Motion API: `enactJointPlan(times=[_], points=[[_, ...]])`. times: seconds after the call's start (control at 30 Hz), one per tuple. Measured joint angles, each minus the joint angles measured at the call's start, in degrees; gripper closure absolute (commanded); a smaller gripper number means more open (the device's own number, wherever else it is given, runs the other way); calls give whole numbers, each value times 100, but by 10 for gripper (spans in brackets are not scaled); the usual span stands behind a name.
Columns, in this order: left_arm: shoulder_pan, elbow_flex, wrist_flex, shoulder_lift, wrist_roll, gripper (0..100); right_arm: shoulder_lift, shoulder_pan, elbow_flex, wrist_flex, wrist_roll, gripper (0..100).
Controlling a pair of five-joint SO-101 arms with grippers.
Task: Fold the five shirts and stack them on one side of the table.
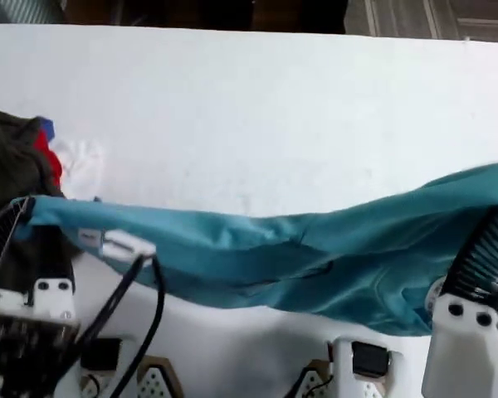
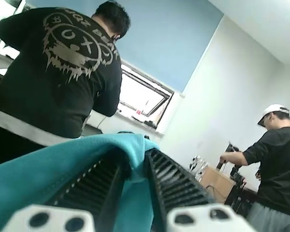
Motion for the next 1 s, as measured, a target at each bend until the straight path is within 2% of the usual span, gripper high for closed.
enactJointPlan(times=[0.33,0.47,0.7,0.83,1.0], points=[[0,0,0,-105,0,974,-343,0,35,62,0,980],[-9,360,-97,35,0,974,-308,0,642,-193,0,980],[0,1644,-1503,1600,0,974,826,0,2488,-1626,0,980],[18,1776,-2295,2681,0,974,1644,0,3244,-2356,0,980],[211,1776,-3086,3947,0,974,2708,0,3376,-3042,0,980]])
